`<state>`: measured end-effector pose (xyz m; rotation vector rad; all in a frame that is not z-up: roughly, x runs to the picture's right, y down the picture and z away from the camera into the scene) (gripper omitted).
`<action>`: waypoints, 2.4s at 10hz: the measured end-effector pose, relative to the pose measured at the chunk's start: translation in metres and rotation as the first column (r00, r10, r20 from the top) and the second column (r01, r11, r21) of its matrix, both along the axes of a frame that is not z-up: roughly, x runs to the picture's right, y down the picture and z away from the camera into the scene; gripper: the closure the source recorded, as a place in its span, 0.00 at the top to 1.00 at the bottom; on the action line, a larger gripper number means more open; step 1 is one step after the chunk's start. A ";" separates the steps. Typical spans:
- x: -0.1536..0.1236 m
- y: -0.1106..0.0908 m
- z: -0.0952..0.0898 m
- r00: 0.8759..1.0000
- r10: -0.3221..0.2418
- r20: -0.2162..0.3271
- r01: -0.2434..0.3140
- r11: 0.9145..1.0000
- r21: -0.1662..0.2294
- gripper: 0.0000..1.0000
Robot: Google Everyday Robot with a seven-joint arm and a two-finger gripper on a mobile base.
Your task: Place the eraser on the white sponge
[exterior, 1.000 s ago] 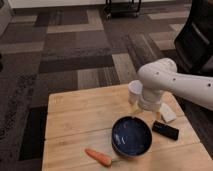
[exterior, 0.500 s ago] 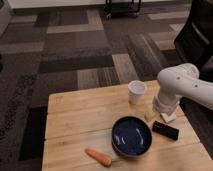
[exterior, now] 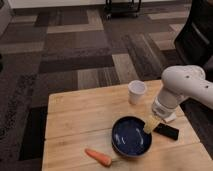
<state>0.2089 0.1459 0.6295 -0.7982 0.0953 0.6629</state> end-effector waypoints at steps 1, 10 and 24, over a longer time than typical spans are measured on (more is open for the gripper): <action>0.000 0.000 0.000 1.000 0.000 0.000 0.000 1.000 0.000 0.65; 0.072 0.003 0.047 0.999 -0.037 -0.014 0.038 0.996 0.082 0.65; 0.091 0.027 0.110 0.934 -0.353 0.059 0.336 0.921 0.197 0.65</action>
